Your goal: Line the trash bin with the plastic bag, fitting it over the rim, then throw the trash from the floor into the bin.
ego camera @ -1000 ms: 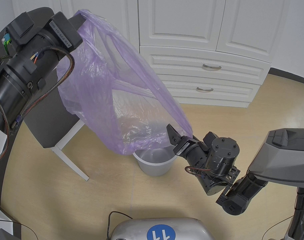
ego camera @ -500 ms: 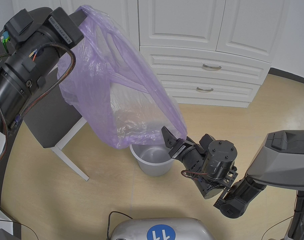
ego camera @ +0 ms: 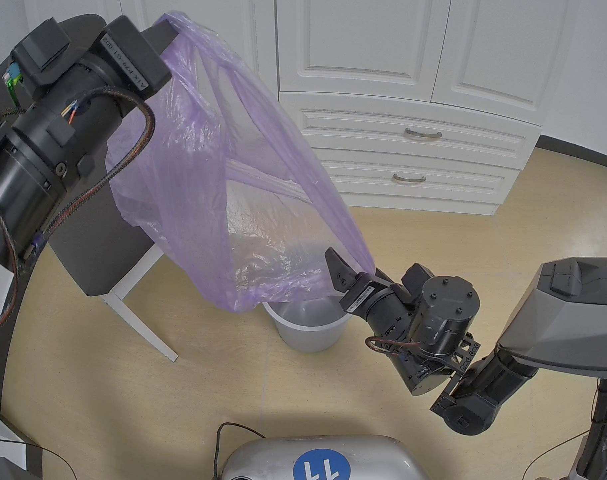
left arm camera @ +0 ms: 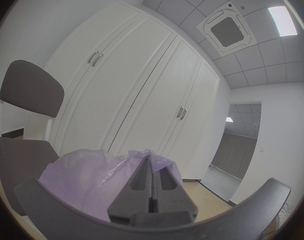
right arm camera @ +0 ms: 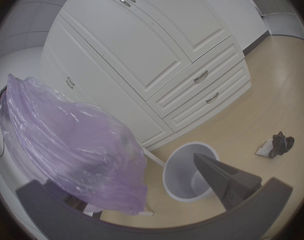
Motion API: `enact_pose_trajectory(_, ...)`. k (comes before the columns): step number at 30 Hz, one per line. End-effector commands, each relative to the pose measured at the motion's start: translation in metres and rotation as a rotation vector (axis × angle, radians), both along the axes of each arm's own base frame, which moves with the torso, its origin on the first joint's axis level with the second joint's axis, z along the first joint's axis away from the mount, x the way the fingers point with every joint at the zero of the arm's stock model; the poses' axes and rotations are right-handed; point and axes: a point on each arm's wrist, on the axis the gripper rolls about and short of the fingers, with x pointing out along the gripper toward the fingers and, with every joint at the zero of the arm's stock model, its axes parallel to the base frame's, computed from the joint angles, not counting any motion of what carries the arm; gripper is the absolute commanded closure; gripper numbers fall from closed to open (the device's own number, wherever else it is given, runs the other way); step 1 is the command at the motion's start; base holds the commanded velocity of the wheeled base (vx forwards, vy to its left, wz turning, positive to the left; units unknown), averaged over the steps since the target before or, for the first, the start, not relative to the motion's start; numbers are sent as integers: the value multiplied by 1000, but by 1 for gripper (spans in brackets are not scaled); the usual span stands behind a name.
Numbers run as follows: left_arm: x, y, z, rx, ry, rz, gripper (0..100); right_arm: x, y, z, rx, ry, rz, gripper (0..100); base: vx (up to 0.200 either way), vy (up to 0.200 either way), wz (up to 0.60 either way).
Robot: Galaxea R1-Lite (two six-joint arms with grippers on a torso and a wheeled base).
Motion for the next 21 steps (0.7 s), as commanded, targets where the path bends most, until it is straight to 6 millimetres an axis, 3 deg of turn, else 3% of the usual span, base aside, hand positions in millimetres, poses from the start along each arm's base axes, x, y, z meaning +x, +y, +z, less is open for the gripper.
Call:
enact_pose_trajectory(1, 0, 0, 0, 0, 2, 1, 100, -3, -3, 11, 27, -28, 1, 0, 0, 0, 0)
enact_pose_trajectory(21, 0, 0, 1, -2, 0, 1, 100, -24, -6, 11, 1, -4, 65, 0, 0, 0, 0)
